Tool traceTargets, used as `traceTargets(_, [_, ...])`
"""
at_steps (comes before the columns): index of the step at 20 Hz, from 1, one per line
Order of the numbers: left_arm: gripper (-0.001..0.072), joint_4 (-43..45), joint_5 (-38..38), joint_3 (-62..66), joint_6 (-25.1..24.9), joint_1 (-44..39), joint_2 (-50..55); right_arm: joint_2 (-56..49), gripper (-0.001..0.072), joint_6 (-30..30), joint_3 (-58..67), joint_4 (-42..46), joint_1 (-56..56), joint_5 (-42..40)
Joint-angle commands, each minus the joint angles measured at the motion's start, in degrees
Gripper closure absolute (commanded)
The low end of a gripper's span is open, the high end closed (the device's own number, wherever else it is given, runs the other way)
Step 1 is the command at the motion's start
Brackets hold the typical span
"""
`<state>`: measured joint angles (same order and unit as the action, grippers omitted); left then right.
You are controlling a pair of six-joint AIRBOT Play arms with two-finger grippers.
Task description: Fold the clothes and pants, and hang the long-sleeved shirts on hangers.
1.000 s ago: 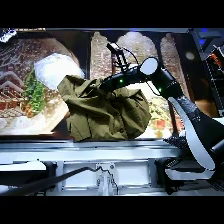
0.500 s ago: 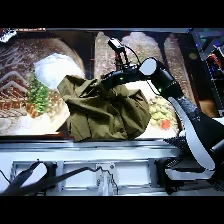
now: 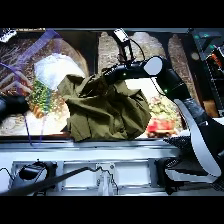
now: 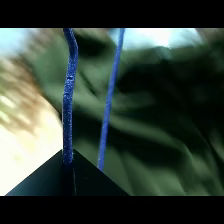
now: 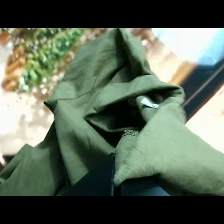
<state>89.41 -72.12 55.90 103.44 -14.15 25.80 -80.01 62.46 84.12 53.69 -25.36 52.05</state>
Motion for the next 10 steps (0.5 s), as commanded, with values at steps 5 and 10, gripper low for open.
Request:
traceTargets(5, [0.0695,-4.37,-7.98,-3.87,0.68,-15.39,-4.33,5.09,0.068,0.0,0.04,1.68,0.02,3.19])
traceTargets(10, [0.0695,-4.46,-1.25,-3.87,-8.81,-15.47,1.01,6.93,0.0679,0.04,0.04,1.62,0.0,7.41])
